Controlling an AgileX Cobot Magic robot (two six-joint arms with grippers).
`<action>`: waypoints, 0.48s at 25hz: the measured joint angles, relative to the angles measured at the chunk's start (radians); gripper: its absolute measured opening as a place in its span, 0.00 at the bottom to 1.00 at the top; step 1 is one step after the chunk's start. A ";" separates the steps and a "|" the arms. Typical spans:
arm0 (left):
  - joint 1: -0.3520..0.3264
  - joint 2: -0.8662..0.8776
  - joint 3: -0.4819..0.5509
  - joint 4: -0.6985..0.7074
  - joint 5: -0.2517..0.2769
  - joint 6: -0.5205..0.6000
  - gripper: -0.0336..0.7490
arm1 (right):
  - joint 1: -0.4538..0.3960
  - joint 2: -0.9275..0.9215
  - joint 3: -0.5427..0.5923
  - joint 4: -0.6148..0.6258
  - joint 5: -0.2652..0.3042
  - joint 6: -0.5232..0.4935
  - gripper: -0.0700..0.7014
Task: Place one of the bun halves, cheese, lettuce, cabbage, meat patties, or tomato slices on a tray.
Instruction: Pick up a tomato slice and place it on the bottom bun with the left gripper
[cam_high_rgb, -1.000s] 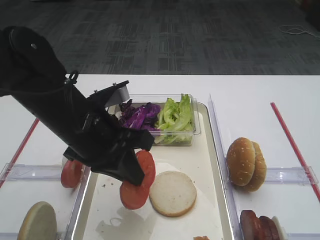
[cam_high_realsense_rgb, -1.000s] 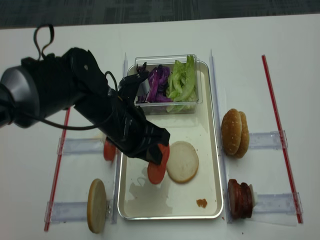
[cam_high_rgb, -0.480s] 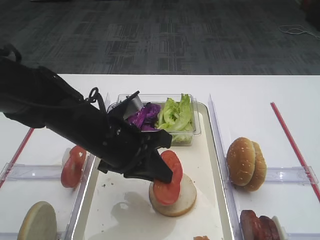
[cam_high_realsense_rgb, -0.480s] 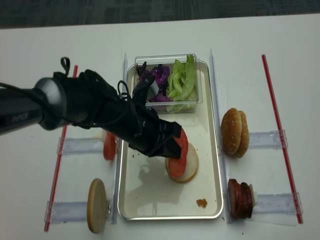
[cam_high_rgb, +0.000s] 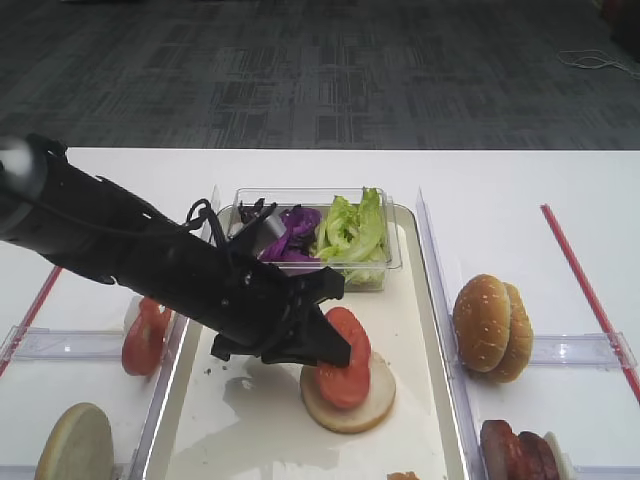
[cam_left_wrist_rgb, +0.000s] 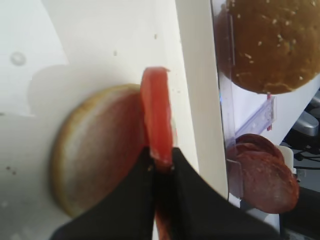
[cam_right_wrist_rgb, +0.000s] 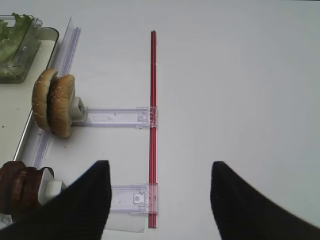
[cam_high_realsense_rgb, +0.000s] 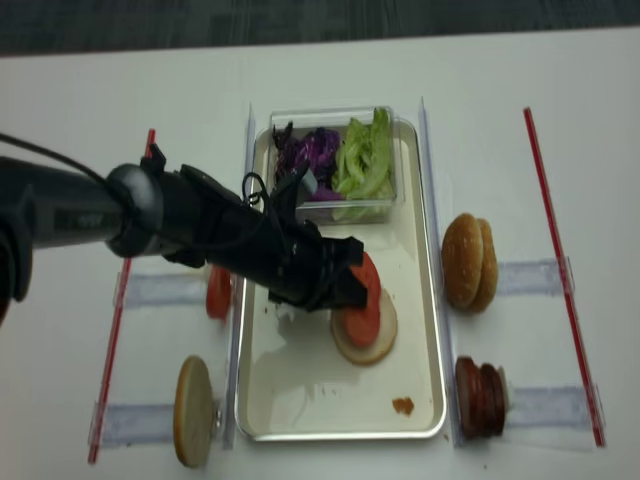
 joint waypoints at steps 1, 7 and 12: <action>0.004 0.005 0.000 -0.005 0.000 0.005 0.07 | 0.000 0.000 0.000 0.000 0.000 0.000 0.68; 0.012 0.015 0.000 -0.082 0.091 0.044 0.07 | 0.000 0.000 0.000 0.000 0.000 0.000 0.68; 0.012 0.016 0.000 -0.094 0.113 0.047 0.07 | 0.000 0.000 0.000 0.000 0.000 0.000 0.68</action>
